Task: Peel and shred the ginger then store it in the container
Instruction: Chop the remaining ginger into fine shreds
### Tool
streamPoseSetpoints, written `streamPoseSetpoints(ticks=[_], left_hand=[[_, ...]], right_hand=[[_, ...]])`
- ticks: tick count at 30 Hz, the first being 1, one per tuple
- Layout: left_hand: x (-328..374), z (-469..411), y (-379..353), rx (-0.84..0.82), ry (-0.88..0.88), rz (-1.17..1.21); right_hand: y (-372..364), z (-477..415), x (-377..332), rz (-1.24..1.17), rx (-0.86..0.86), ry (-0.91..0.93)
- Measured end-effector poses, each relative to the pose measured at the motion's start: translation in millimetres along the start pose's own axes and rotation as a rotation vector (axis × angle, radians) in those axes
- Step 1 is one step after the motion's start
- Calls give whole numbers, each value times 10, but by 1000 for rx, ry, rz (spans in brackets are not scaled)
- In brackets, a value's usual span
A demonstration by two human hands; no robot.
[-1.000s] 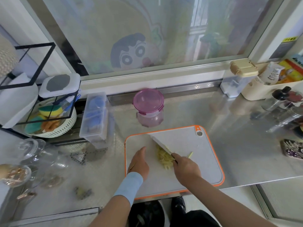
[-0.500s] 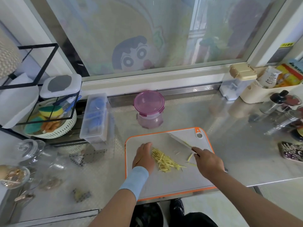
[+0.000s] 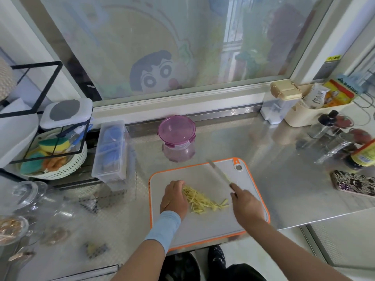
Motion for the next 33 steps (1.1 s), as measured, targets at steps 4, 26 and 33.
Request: streamPoseSetpoints(ticks=[4, 26, 33], left_hand=[[-3, 61, -76, -16, -4, -5], [265, 120, 210, -69, -48, -203], [363, 220, 165, -67, -264, -402]], right_hand=[[-52, 11, 324, -4, -50, -117], [42, 151, -712, -915, -496, -271], [67, 29, -772, -1048, -534, -354]])
Point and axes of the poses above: each hand's wrist, its own z-axis away from the middle knuckle, its own y-axis out of the back of the hand, x = y × z, the point moved 9 cm from there along -z, towards the middle knuckle, and after that the axes turned 10 degrees about y, right-handed, at the moved point
